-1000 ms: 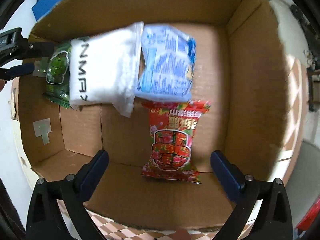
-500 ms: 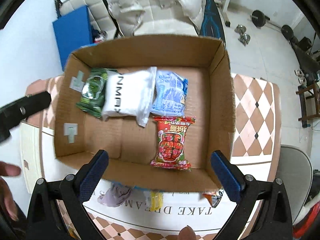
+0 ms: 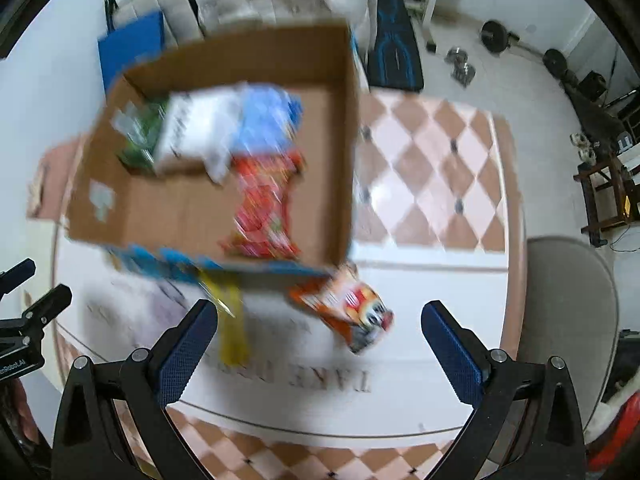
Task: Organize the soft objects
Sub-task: 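Grasp the lilac cloth with the left tool while the right grasps the orange panda bag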
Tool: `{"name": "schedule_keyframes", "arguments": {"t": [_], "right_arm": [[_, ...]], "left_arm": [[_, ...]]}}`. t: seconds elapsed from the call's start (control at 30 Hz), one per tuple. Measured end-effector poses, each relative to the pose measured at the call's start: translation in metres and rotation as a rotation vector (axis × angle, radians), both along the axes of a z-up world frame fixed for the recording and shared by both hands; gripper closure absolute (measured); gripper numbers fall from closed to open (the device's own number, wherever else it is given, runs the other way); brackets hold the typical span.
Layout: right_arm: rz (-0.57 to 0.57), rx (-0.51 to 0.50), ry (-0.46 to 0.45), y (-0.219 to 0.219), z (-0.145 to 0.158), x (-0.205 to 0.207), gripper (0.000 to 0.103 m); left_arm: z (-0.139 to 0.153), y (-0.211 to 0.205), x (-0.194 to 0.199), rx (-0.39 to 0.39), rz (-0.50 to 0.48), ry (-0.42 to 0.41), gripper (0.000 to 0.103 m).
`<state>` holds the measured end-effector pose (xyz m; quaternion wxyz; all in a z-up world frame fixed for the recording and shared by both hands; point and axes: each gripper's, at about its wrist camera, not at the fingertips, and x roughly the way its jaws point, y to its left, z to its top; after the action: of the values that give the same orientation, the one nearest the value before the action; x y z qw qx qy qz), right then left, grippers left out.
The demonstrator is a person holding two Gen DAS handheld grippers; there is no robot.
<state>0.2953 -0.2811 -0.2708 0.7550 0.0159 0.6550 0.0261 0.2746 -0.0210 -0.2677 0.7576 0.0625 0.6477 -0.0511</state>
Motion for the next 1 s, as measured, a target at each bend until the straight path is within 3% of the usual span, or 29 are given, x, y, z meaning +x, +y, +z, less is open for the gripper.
{"name": "schedule_keyframes", "arguments": {"t": [0.23,0.43,0.63,0.7,0.77,0.8,1.0], "right_arm": [[0.071,0.008,0.123,-0.014,-0.074,0.015,0.001],[0.099,0.078,0.218,-0.022,-0.116,0.027,0.012],[0.061,0.112,0.25,-0.028,-0.133,0.024,0.045],[0.053,0.109,0.247,-0.028,-0.133,0.021,0.051],[0.019,0.099,0.232,-0.03,-0.128,0.009,0.058],[0.019,0.099,0.232,-0.03,-0.128,0.009,0.063],[-0.049,0.1,0.189,-0.025,-0.11,-0.038,0.067]], "left_arm": [[-0.085,-0.015,-0.006,-0.026,-0.012,0.183,0.024],[-0.122,-0.026,-0.005,-0.053,-0.004,0.262,0.025],[-0.128,-0.034,-0.005,-0.076,0.001,0.263,0.027],[-0.126,-0.035,-0.004,-0.078,0.011,0.257,0.037],[-0.12,-0.037,0.0,-0.065,0.011,0.248,0.058],[-0.119,-0.038,0.0,-0.065,0.013,0.248,0.059],[-0.11,-0.031,-0.023,-0.072,0.069,0.229,0.065]]}}
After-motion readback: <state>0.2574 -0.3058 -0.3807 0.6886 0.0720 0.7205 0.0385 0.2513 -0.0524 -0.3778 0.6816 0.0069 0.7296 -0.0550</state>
